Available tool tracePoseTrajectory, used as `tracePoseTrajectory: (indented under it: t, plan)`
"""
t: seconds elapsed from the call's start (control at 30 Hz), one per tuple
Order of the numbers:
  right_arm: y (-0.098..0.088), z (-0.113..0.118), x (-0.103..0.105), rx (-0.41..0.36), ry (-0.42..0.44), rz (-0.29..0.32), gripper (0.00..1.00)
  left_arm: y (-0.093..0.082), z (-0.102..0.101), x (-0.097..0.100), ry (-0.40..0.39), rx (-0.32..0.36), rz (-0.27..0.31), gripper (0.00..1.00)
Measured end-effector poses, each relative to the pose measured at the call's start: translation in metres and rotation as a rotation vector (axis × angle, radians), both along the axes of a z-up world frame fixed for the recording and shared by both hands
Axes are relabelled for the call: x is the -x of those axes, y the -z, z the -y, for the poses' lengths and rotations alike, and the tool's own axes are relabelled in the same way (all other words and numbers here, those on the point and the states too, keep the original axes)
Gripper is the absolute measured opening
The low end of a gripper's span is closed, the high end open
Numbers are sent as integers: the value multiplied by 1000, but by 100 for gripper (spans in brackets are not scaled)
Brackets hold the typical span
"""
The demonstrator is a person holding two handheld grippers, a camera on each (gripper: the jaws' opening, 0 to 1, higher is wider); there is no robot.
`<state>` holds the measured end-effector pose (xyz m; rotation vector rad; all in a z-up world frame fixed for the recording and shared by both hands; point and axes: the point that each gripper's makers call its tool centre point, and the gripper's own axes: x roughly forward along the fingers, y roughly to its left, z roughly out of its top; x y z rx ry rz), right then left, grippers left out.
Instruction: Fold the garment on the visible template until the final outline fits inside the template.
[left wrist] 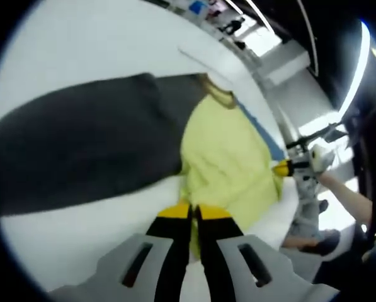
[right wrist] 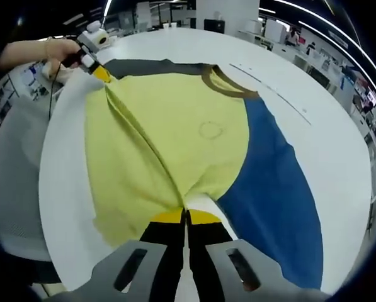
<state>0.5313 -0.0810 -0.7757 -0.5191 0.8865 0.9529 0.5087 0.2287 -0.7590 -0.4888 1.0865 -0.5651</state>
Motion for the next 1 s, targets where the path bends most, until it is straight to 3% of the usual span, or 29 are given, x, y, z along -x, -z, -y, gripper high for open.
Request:
tracePoseTrajectory:
  t: [0.33,0.57,0.67,0.87,1.0]
  plan:
    - [-8,4,-1,-43,44,8,3,-7,1,0,31,-24,64,1]
    - [-26,9,-5,-73,90,52,4,-20,-3,-2,27,-60,129,7]
    - [-38,9,-3,-108,114,77,6,-31,-6,-4,19,-76,182,10]
    - [-61,14,3,-145,161,125,24,-54,-12,-1,7,-105,285,19]
    - [-79,23,11,-171,205,154,29,-70,-18,4,-2,-122,337,26]
